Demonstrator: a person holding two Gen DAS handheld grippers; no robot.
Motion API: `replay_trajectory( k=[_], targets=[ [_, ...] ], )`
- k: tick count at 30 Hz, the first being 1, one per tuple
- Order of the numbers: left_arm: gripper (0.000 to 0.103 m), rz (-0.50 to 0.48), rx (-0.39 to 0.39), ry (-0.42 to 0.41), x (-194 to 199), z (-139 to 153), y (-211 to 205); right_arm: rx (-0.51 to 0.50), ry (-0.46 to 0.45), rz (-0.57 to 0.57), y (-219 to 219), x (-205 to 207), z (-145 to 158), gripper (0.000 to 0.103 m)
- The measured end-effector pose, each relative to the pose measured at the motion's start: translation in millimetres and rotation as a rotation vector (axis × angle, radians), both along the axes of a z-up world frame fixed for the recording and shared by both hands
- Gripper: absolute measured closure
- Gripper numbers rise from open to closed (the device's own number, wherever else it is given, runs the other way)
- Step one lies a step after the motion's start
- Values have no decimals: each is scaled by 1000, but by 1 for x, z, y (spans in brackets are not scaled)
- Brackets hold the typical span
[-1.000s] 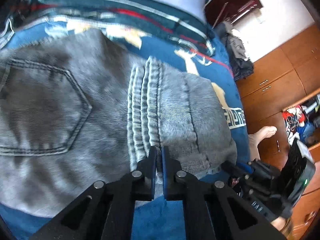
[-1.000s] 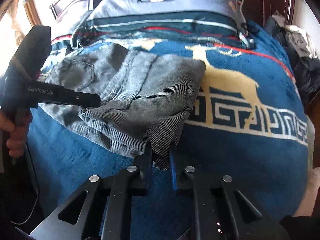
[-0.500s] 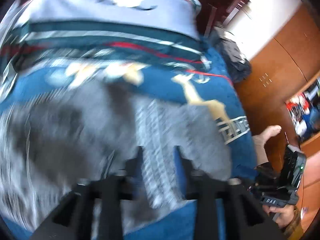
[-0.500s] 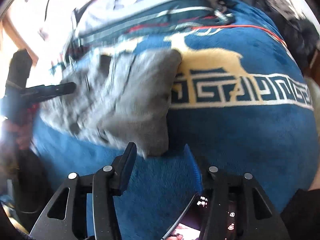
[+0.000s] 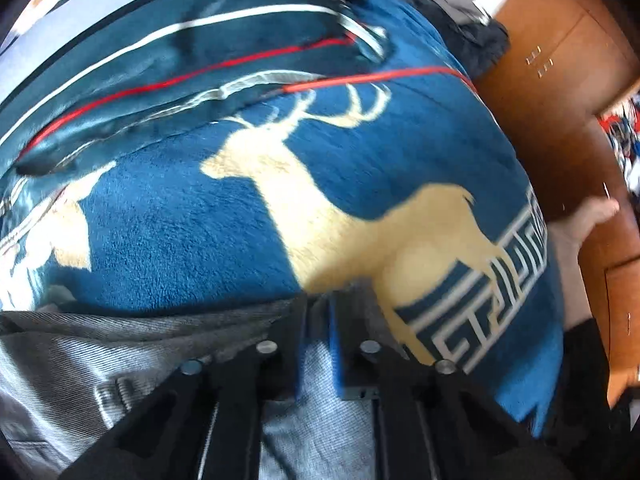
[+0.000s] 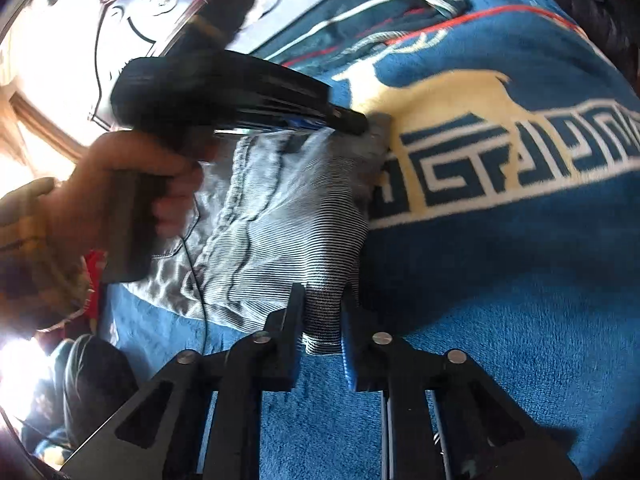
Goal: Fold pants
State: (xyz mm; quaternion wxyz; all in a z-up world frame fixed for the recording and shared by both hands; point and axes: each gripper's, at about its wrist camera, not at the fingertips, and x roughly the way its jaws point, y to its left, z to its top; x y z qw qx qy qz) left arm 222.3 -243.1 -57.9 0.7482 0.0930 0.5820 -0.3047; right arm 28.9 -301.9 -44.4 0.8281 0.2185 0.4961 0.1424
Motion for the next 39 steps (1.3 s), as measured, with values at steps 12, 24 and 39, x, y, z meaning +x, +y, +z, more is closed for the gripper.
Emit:
replay_trajectory(
  k=[12, 24, 39],
  targets=[
    [50, 124, -182, 3, -17, 55, 89, -24, 60, -92, -4, -12, -6, 57],
    [51, 207, -163, 233, -75, -4, 161, -235, -161, 119, 73, -14, 30, 53],
    [88, 273, -178, 89, -82, -20, 177, -249, -42, 238, 114, 14, -18, 78]
  ],
)
